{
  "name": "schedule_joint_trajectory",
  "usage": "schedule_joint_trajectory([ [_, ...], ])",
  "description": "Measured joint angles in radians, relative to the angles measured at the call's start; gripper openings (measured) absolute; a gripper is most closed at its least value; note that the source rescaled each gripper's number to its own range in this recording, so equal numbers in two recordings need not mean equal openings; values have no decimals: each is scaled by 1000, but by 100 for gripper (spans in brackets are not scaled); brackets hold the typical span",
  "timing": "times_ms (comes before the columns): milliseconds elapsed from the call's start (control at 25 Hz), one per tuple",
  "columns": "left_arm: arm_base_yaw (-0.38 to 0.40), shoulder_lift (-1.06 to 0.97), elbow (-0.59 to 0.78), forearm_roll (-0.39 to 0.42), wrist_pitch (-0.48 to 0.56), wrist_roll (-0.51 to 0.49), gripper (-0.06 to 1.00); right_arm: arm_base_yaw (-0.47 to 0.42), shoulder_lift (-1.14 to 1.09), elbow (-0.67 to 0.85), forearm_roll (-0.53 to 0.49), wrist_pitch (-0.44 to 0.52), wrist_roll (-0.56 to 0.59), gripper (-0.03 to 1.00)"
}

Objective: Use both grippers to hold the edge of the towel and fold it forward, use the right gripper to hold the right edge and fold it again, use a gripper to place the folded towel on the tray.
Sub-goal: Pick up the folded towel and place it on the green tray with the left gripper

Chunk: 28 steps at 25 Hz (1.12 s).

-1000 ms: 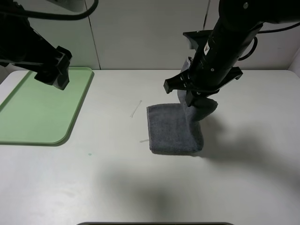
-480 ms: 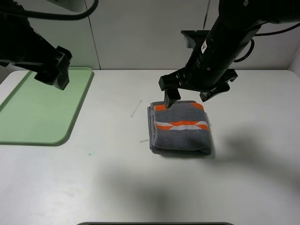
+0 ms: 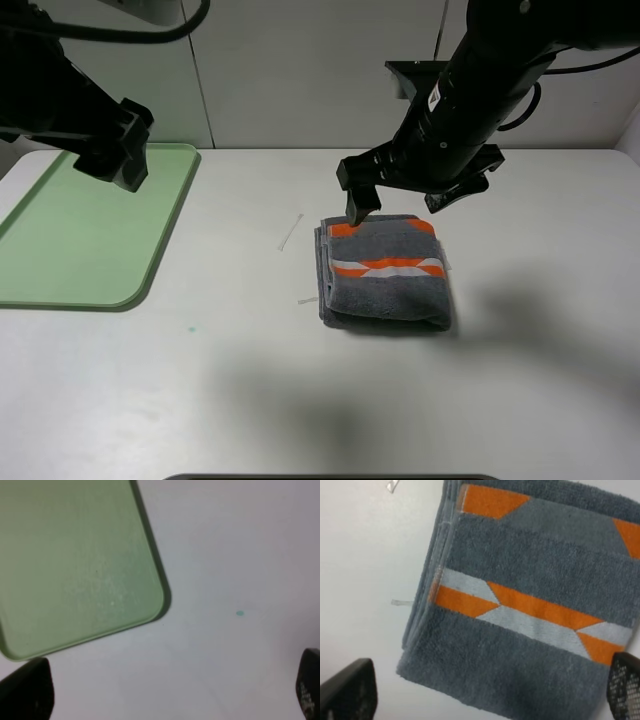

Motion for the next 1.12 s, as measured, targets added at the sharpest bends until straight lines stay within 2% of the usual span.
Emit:
schedule_joint_trajectory([
  [520, 0, 0, 0, 0, 0, 1, 98, 0, -203, 16, -25, 113, -104, 100],
  [1120, 0, 0, 0, 0, 0, 1, 98, 0, -795, 425, -32, 108, -135, 100],
])
